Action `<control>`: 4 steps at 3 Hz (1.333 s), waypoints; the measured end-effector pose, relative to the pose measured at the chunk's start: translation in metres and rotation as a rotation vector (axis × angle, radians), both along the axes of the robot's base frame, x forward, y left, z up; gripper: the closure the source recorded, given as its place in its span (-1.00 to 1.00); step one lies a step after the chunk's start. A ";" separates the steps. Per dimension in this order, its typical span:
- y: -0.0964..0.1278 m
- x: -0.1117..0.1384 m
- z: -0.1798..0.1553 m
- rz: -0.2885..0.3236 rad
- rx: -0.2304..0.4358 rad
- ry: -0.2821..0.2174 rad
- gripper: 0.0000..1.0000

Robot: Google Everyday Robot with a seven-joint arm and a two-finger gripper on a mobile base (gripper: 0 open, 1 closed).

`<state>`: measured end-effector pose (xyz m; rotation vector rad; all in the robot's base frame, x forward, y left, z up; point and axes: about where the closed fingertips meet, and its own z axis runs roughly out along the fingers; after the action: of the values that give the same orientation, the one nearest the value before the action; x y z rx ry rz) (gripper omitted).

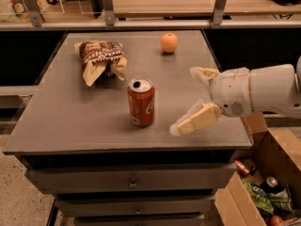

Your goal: Move coke can near orange

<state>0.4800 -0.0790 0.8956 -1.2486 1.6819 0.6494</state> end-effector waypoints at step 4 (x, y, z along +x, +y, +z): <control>0.077 0.007 -0.019 0.144 0.036 -0.012 -1.00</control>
Offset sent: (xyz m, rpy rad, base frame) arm 0.0013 0.0662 -0.0037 0.0727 -0.0439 0.1657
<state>0.4865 -0.0022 0.8769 -1.3535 1.5742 0.7536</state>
